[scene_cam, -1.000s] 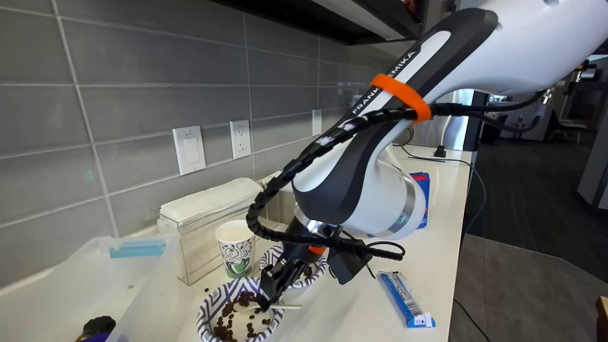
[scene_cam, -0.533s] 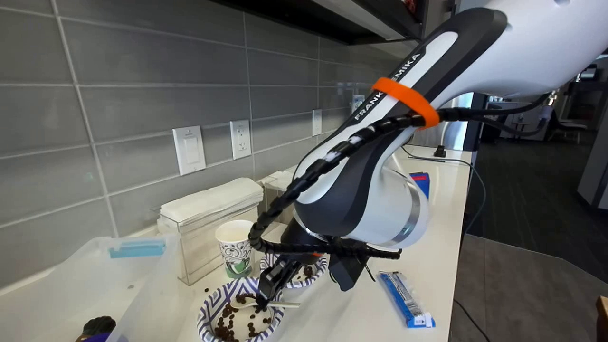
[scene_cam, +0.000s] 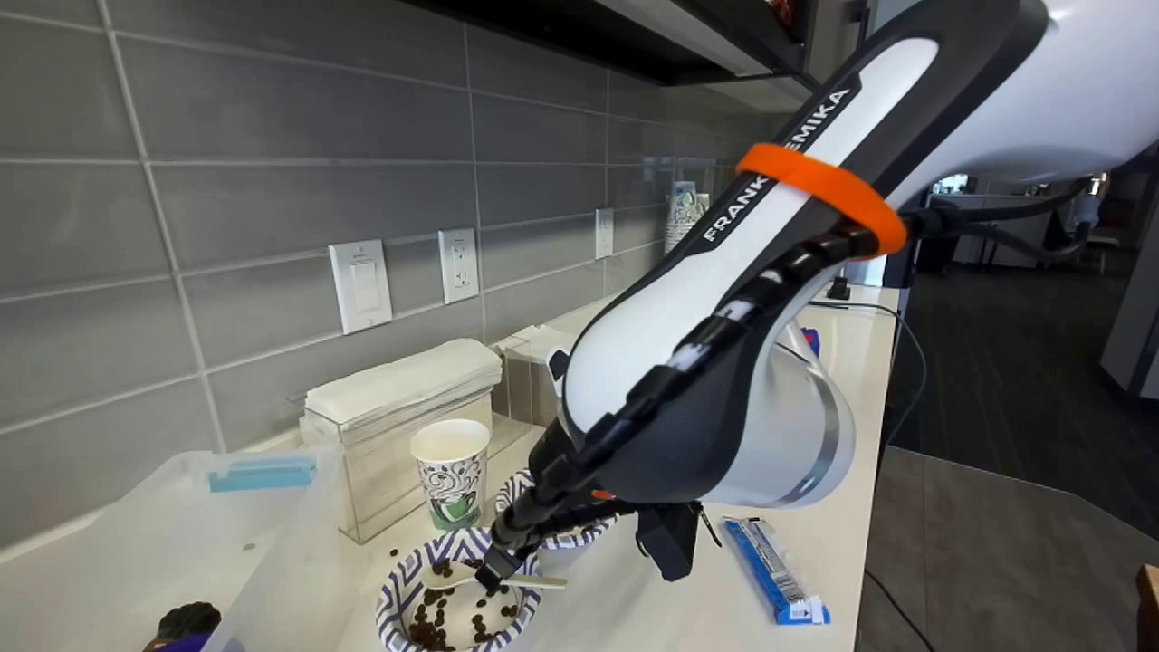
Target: Pick up the spoon, get some of the objects from the bowl on the left and put them in the bowl on the right
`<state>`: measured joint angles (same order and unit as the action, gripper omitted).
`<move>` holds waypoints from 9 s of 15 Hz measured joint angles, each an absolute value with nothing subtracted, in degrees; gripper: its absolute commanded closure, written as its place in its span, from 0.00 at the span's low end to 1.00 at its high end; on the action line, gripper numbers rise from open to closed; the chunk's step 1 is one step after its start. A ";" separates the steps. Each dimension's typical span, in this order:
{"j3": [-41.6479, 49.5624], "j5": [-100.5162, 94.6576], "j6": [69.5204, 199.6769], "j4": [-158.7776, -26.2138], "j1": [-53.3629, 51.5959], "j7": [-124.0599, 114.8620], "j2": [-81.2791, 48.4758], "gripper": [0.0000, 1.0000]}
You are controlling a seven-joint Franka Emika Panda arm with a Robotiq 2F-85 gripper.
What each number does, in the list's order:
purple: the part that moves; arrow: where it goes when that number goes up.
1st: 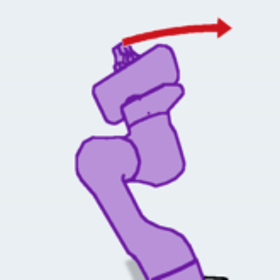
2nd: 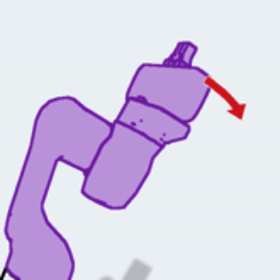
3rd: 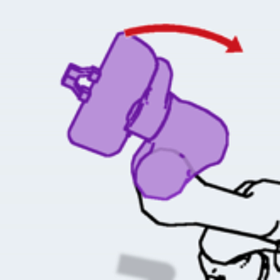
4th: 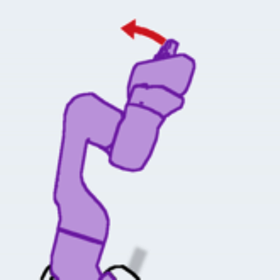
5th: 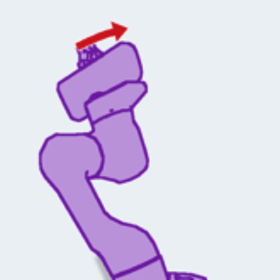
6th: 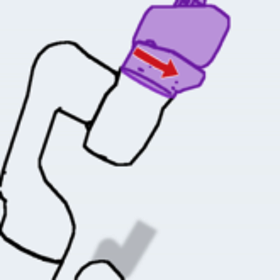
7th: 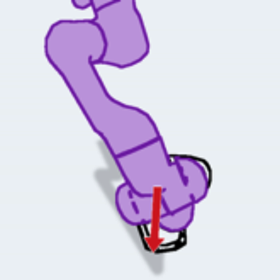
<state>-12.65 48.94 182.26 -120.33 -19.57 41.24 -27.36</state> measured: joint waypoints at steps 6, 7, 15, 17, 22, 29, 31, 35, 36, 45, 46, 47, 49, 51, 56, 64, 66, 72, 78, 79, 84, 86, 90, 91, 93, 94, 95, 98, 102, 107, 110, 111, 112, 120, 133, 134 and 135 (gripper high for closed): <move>-9.91 48.94 185.59 -124.43 -22.38 41.87 -23.17 0.97; -9.12 48.94 185.70 -125.39 -22.79 41.87 -22.08 0.97; 1.23 36.33 187.84 -135.24 -25.71 32.35 -14.47 0.97; 4.69 36.28 187.84 -136.28 -27.45 32.97 -14.04 0.97; 7.48 35.78 187.47 -136.52 -29.92 35.38 -14.03 0.97; 17.60 32.09 186.23 -136.84 -38.76 38.42 -15.11 0.97; 21.15 31.09 186.23 -136.84 -41.58 39.20 -15.55 0.97; 25.06 29.14 185.93 -136.83 -45.86 41.21 -15.80 0.97; 25.80 28.58 185.78 -136.81 -46.83 41.85 -15.85 0.97; 34.26 20.68 184.37 -136.32 -53.94 49.29 -17.03 0.97; 35.55 19.92 184.37 -136.30 -54.85 50.00 -17.40 0.97; 36.95 19.11 184.36 -136.26 -55.83 50.69 -17.85 0.97; 39.47 17.73 184.36 -136.14 -57.58 52.09 -18.70 0.97; 41.63 16.40 184.36 -135.91 -59.21 53.52 -19.45 0.97; 44.96 13.13 184.36 -135.70 -62.41 58.08 -20.51 0.97; 49.26 7.64 184.36 -135.70 -64.19 66.71 -22.12 0.97; 49.59 6.15 184.40 -135.70 -64.31 69.04 -22.17 0.97; 49.64 3.52 184.80 -135.66 -64.95 73.75 -22.17 0.97; 51.69 4.70 184.15 -135.09 -66.02 73.03 -22.26 0.97; 53.65 5.69 182.35 -134.96 -67.15 71.67 -22.40 0.97; 63.58 8.63 171.04 -133.44 -71.91 64.44 -22.31 0.97; 67.41 8.76 163.85 -132.10 -74.33 61.34 -21.88 0.97; 72.43 5.63 146.15 -128.25 -78.11 55.69 -18.91 0.97; 71.56 1.70 142.03 -127.17 -77.37 52.38 -16.69 0.97; 67.25 -3.88 133.69 -124.97 -73.82 48.14 -11.21 0.97; 63.53 -5.18 130.10 -124.08 -70.71 47.67 -8.39 0.97; 59.18 -5.39 126.93 -123.32 -66.97 47.84 -5.76 0.97; 45.58 -3.31 123.41 -123.70 -55.24 51.96 0.06 0.86; 35.33 1.88 123.39 -125.50 -45.79 57.37 1.34 0.86; 32.65 2.12 123.39 -125.74 -43.07 57.77 1.33 0.97; 20.14 7.57 122.18 -125.74 -30.50 63.83 1.23 0.97; 16.95 10.61 121.81 -125.74 -26.71 67.81 1.14 0.97; 14.31 13.40 121.12 -125.73 -23.15 71.97 1.02 0.97; 5.31 30.01 118.75 -126.45 -6.80 106.30 -3.17 0.97; 1.21 32.62 123.95 -128.58 -0.90 122.99 -10.40 0.97; 0.67 32.94 123.48 -128.57 -0.45 124.20 -10.46 0.97; 0.12 33.02 123.28 -128.56 0.02 126.03 -10.54 0.97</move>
<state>0.12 33.02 123.28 -128.56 0.02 126.03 -10.54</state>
